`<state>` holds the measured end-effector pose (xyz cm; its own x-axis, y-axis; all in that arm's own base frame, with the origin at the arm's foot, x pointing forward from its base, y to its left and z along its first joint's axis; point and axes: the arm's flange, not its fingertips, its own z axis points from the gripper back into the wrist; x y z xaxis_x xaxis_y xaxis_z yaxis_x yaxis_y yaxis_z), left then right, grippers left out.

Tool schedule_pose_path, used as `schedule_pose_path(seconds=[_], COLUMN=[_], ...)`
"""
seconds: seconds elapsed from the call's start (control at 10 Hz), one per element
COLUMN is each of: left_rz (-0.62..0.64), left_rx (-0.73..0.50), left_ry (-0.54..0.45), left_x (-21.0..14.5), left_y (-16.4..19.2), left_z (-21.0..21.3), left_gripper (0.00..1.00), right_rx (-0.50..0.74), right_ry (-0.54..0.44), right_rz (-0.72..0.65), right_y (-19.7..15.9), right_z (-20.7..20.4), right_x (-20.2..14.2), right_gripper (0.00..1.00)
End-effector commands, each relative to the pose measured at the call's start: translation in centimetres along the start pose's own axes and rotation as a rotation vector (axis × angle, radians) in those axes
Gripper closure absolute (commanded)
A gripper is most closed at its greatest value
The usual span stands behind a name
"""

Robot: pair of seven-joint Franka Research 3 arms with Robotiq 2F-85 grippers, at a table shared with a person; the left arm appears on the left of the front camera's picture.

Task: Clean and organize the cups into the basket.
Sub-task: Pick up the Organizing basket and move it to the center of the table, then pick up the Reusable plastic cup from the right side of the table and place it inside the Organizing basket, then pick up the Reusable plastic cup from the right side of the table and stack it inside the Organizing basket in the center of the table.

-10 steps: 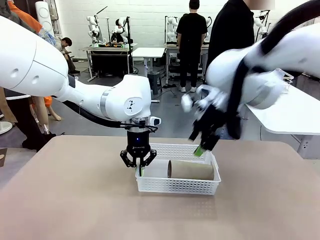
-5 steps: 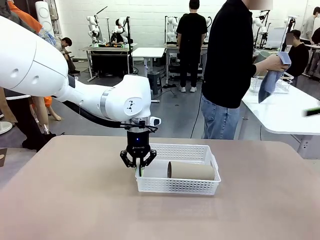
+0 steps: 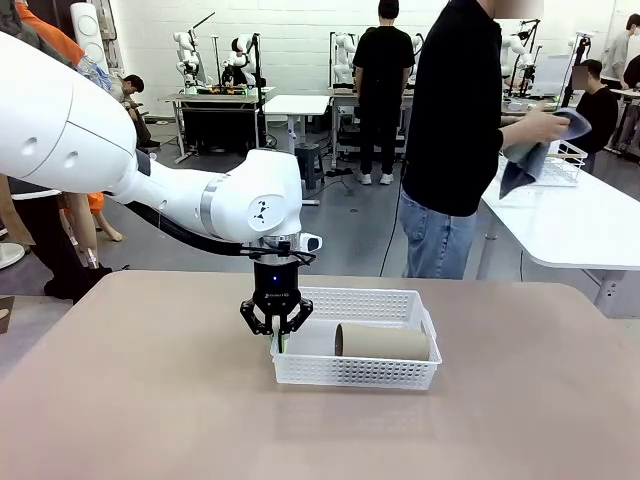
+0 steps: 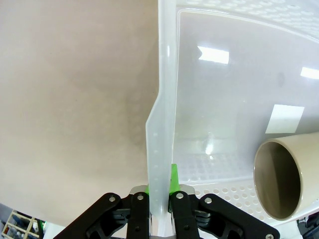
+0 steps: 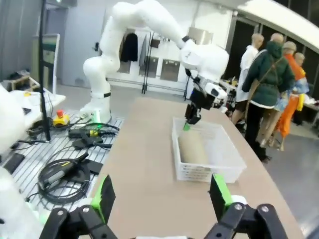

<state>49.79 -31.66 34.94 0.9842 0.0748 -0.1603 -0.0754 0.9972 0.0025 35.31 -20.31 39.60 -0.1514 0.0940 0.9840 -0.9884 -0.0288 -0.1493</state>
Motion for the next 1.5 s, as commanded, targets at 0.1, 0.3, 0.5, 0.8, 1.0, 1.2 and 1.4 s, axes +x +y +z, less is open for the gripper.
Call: schedule_pose_path(seconds=[0.1,0.3,0.5,0.8,1.0,1.2,1.4], left_rz=[-0.013,-0.013,-0.013,-0.013,-0.013,-0.013,-0.013], left_rx=[0.004,0.004,0.004,0.004,0.004,0.004,0.004], left_ry=[0.006,0.006,0.006,0.006,0.006,0.006,0.006], left_x=[0.0,0.0,0.0,0.0,0.0,0.0,0.0], left_y=[0.4,0.4,0.4,0.4,0.4,0.4,0.4], left_z=[0.0,0.0,0.0,0.0,0.0,0.0,0.0], left_gripper=[1.00,1.00,1.00,1.00,1.00,1.00,1.00], right_rx=[-0.014,0.001,0.001,0.001,0.001,0.001,0.001], right_ry=[0.014,-0.004,-0.004,-0.004,-0.004,-0.004,-0.004], right_rz=[-0.005,-0.017,-0.017,-0.017,-0.017,-0.017,-0.017], right_y=[-3.0,-1.4,-1.4,-1.4,-1.4,-1.4,-1.4], right_z=[0.7,0.0,0.0,0.0,0.0,0.0,0.0], right_x=[-1.1,-1.2,-1.2,-1.2,-1.2,-1.2,-1.2], right_gripper=[0.00,0.00,0.00,0.00,0.00,0.00,0.00])
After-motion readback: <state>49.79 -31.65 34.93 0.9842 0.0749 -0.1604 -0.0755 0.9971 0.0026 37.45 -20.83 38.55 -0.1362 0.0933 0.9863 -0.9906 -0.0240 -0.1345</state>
